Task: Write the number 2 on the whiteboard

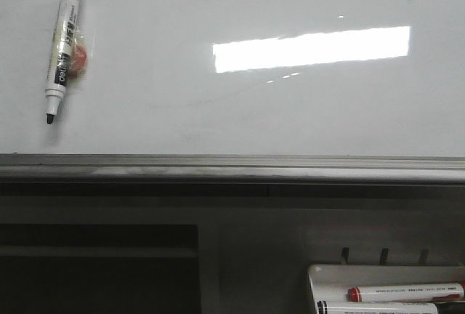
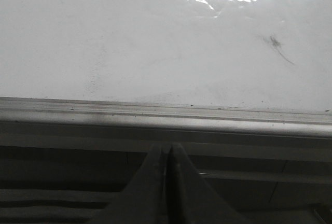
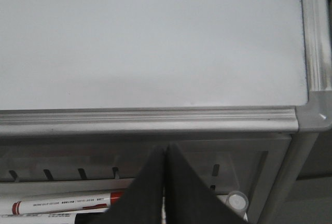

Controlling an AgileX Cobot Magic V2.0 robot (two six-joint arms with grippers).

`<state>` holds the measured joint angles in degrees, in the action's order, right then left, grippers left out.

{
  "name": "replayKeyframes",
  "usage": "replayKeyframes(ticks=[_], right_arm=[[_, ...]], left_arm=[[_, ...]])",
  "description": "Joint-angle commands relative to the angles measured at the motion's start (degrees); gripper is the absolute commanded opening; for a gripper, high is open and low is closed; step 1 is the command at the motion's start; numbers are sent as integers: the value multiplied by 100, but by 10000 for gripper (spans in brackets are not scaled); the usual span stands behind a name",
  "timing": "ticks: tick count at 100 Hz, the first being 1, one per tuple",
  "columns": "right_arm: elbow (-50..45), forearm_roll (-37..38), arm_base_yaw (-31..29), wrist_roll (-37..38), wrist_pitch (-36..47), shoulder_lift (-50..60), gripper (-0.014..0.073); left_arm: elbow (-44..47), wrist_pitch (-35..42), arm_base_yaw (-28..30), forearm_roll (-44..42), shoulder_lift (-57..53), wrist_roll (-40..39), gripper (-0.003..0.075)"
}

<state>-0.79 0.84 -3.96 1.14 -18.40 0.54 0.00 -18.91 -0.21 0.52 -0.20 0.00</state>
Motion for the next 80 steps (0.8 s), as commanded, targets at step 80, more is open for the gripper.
replayKeyframes(ticks=[80], right_arm=[[-146, 2, -44, -19, 1718, 120, -71]], left_arm=[[70, 1791, 21, 290, -153, -62, -20]])
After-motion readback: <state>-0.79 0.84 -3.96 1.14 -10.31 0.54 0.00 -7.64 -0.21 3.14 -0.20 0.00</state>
